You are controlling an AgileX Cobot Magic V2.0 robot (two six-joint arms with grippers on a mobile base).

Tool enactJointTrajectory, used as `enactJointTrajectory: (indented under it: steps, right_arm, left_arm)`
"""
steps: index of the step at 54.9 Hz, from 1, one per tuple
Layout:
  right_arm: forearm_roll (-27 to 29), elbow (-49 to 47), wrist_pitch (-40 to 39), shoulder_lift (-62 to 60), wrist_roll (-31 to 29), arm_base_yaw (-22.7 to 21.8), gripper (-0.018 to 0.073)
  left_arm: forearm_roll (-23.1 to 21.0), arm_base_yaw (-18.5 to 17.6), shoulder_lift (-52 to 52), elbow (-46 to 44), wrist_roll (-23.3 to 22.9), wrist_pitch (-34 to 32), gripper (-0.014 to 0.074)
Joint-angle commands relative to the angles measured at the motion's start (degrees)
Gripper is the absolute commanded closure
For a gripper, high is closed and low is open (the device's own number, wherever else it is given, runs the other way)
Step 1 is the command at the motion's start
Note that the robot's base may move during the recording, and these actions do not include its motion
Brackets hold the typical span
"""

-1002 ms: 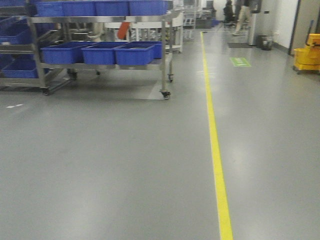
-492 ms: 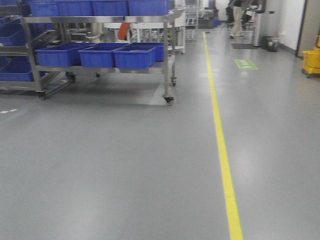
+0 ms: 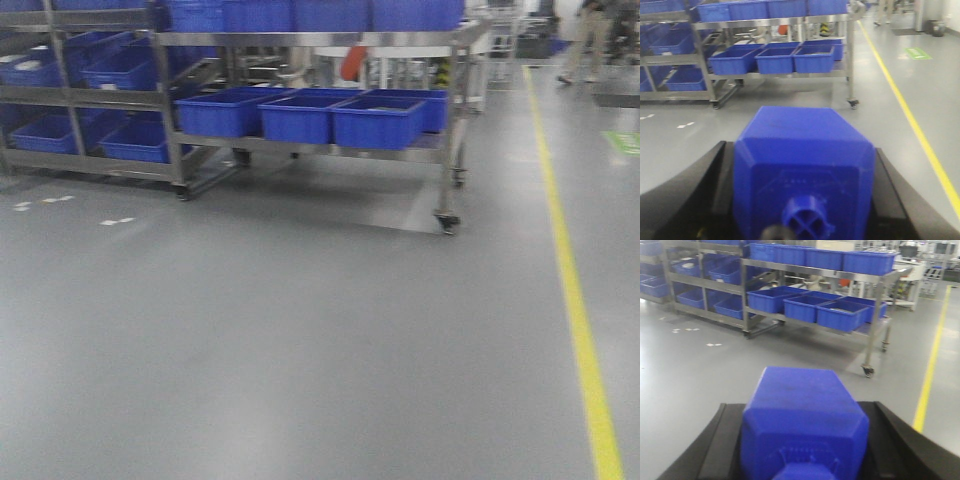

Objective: Pick and sort blue part to right shelf
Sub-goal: 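Drive the base away from the steel table carrying both parts, then drive the base up to the rack of blue bins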

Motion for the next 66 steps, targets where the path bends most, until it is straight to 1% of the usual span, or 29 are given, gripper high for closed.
enactJointTrajectory:
  steps: [1, 66]
  right_arm:
    - [-1.3, -1.64, -5.11, 0.82, -0.52, -0.1, 0.0312]
    - [-1.3, -1.64, -5.11, 0.82, -0.52, -0.1, 0.0312]
  left_arm:
    - [0.56, -0.4, -1.39, -1.64, -0.3, -5.09, 0.0354]
    - [0.56, -0.4, -1.39, -1.64, -0.3, -5.09, 0.0354]
